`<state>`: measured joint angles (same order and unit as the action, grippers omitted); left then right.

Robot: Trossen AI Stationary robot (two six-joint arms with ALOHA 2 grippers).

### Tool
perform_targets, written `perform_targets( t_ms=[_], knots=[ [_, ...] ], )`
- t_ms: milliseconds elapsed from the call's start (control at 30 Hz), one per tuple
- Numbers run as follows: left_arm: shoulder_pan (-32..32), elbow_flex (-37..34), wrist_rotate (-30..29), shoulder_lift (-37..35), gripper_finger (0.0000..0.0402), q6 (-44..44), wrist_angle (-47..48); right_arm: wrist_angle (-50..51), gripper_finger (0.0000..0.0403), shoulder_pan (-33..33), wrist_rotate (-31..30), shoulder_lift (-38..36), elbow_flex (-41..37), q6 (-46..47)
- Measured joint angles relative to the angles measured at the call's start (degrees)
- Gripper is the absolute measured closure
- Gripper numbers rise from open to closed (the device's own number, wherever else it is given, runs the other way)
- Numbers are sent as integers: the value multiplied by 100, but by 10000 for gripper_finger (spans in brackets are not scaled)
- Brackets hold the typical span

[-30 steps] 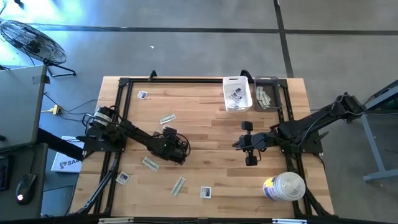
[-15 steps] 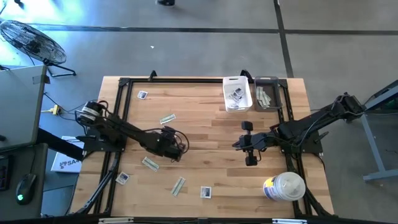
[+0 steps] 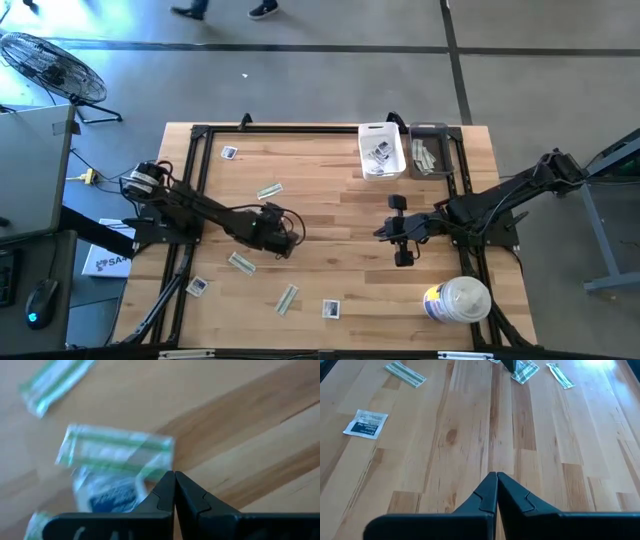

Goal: Pick & Place First Aid Supplies
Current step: Put the alcohol pad into the white bin

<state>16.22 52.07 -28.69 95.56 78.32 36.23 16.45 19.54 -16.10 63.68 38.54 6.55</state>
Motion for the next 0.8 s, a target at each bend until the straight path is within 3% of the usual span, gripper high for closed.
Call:
perform_targets(
  t_ms=[100, 367, 600, 800],
  knots=[
    [-30, -1, 401, 43, 401, 250, 374, 0, 400, 0, 0, 0, 0, 2],
    [-10, 9, 402, -14, 397, 262, 379, -29, 400, -3, -46, 0, 0, -31],
    [26, 4, 742, -48, 329, 292, 659, -46, 400, -3, -29, 0, 0, -10],
    [30, 4, 521, -47, 295, 300, 569, -54, 400, -3, -28, 0, 0, 2]
  ],
)
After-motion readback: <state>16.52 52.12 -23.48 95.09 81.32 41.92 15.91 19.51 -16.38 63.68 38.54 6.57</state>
